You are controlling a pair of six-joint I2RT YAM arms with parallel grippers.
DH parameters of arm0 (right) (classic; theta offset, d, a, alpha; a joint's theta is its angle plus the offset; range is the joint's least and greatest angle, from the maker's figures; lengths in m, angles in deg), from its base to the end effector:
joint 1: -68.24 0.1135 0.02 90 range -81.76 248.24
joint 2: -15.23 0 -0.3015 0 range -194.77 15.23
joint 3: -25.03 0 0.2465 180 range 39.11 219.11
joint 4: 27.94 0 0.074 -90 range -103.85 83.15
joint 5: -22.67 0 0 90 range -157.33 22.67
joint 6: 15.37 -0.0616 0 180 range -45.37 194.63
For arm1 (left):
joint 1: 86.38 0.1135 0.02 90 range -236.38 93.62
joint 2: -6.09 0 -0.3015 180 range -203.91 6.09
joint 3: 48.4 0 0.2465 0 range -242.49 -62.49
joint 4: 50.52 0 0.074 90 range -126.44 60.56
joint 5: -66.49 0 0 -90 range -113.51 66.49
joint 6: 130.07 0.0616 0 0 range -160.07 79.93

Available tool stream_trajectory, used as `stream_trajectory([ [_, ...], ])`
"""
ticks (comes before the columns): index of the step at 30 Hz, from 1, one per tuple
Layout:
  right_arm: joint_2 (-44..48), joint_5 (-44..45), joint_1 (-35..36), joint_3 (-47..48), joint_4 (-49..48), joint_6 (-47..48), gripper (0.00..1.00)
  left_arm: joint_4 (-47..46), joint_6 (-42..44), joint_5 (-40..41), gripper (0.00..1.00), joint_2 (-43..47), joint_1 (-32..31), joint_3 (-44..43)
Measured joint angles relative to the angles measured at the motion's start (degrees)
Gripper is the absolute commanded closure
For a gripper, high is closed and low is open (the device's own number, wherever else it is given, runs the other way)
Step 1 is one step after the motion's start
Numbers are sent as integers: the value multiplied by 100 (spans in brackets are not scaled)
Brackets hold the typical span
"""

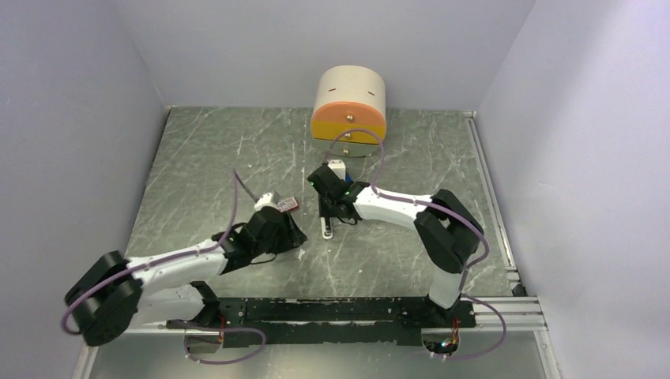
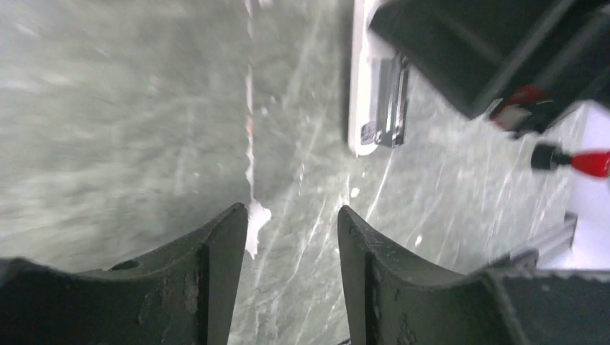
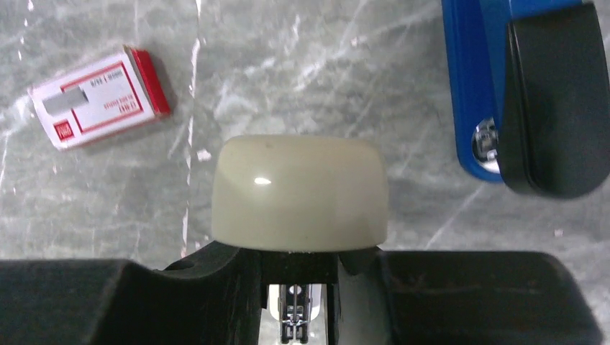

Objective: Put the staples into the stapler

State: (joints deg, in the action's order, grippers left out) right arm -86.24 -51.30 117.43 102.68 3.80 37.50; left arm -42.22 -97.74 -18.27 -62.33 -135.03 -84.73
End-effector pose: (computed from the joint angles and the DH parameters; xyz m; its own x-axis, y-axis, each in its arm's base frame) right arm 0.2617 0.2771 0.1996 -0.8072 -0.0472 -0.5884 -0.1732 0.9718 0.1598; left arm 0.1502 -0.1622 0.1752 -0.8218 -0.3399 -0.4573 0.0135 0.7908 -0.6119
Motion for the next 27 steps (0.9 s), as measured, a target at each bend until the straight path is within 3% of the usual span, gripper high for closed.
stream_trajectory([
  [6, -713, 256, 0, 839, 173, 282, 77, 2330, 74, 1714, 45, 1285, 0, -1029],
  [12, -1239, 393, 0, 1432, 313, 503, 76, 3753, 190, 2870, 44, 1742, 0, -1912],
  [18, -1646, 505, 0, 1963, 358, 660, 75, 4535, 330, 3482, 41, 2046, 0, -2238],
  [27, -2131, 754, 4, 2627, 448, 804, 69, 4935, 376, 3722, 41, 2343, 0, -2238],
])
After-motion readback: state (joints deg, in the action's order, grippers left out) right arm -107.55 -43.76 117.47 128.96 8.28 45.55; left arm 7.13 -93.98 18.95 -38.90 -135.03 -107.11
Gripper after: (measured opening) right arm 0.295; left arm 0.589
